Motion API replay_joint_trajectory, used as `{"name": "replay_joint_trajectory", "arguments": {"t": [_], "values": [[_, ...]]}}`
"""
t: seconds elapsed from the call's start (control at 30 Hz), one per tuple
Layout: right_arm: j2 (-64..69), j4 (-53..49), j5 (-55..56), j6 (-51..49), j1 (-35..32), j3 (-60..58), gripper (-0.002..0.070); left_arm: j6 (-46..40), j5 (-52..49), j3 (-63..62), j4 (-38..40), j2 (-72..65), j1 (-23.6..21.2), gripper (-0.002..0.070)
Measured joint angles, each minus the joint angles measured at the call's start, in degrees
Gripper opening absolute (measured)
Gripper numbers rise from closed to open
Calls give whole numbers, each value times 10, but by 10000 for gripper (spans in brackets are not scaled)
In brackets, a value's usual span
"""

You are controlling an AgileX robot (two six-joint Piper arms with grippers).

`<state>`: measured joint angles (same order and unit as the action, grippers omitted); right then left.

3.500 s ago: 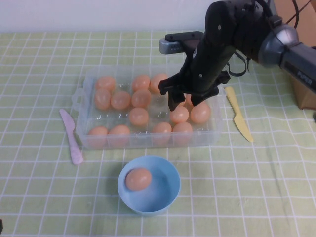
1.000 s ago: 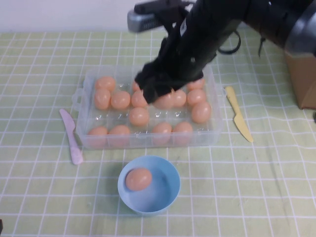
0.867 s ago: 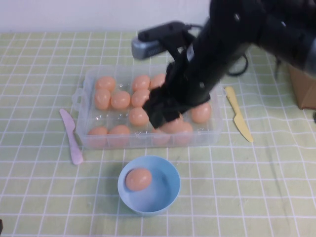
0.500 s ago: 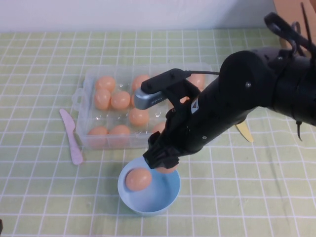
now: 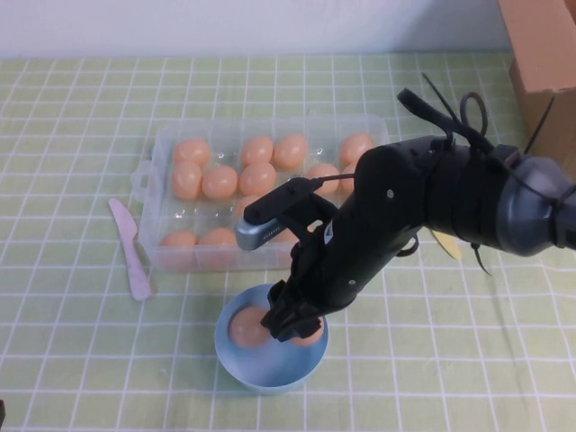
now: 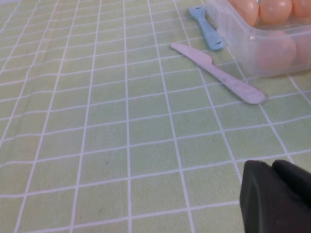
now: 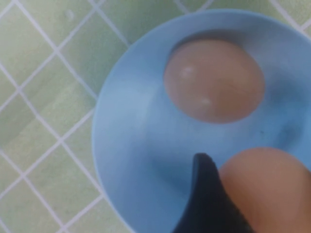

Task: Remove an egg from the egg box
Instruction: Place the egg in the bowl

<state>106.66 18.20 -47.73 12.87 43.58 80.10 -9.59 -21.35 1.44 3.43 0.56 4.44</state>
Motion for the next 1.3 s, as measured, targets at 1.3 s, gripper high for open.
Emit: {"name": "replay_joint_trajectory", "arguments": {"t": [1.3], "values": [[47, -3, -3, 6, 0, 35, 460, 0, 0, 0, 0, 0, 0, 2]]}}
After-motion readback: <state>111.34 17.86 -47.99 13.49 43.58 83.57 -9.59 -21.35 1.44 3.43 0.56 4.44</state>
